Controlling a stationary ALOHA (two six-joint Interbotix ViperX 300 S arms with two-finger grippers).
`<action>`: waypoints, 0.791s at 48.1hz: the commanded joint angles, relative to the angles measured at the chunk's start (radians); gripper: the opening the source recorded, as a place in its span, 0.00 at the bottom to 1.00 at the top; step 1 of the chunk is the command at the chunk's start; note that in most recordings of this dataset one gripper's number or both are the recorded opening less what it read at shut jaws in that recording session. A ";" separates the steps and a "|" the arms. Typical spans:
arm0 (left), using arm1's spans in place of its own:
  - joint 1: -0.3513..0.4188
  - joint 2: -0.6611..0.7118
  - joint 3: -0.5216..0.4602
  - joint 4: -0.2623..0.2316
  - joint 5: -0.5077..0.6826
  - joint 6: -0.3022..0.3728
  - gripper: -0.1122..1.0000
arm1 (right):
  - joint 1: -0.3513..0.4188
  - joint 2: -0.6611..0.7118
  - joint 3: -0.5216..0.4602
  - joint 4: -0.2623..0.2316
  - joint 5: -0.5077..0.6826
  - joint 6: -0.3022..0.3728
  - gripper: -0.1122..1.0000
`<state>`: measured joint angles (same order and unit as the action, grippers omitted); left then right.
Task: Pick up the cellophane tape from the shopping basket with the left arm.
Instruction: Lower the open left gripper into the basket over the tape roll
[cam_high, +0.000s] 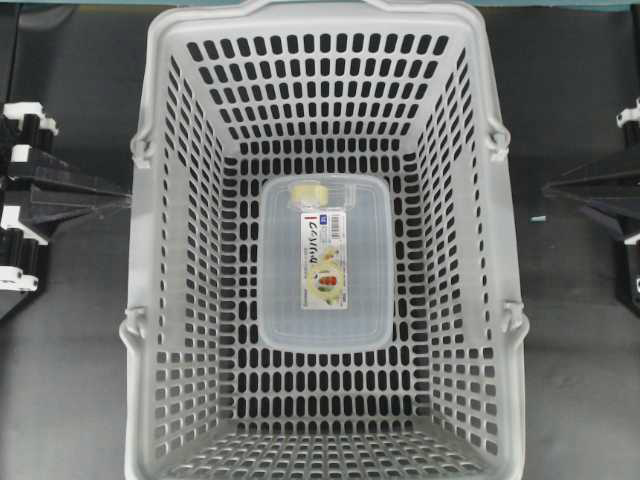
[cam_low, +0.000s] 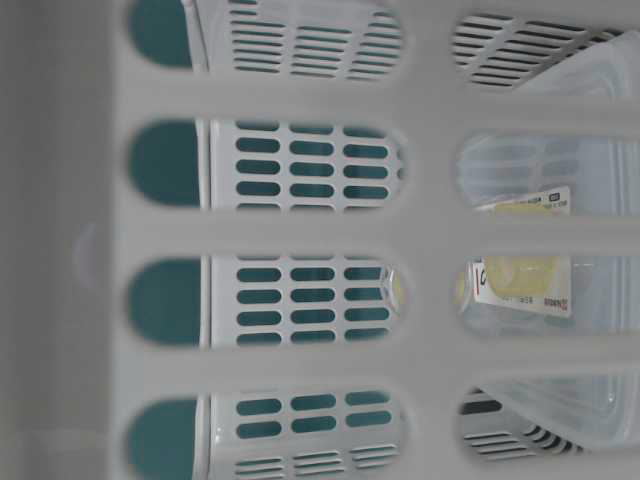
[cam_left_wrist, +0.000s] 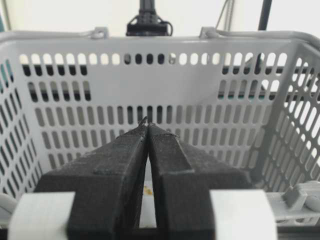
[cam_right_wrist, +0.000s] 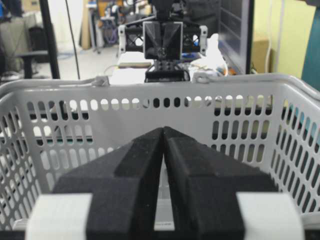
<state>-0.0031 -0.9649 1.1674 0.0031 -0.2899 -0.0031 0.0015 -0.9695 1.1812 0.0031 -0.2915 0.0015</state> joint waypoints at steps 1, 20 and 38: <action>-0.006 0.009 -0.063 0.041 0.029 -0.018 0.15 | -0.005 0.006 -0.023 0.003 -0.003 0.006 0.11; -0.063 0.209 -0.391 0.041 0.482 -0.080 0.10 | -0.005 -0.067 -0.106 0.012 0.308 0.021 0.11; -0.092 0.535 -0.696 0.041 0.787 -0.064 0.10 | 0.000 -0.069 -0.127 0.012 0.374 0.021 0.11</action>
<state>-0.0905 -0.4817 0.5522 0.0414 0.4556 -0.0736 -0.0015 -1.0462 1.0799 0.0107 0.0874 0.0215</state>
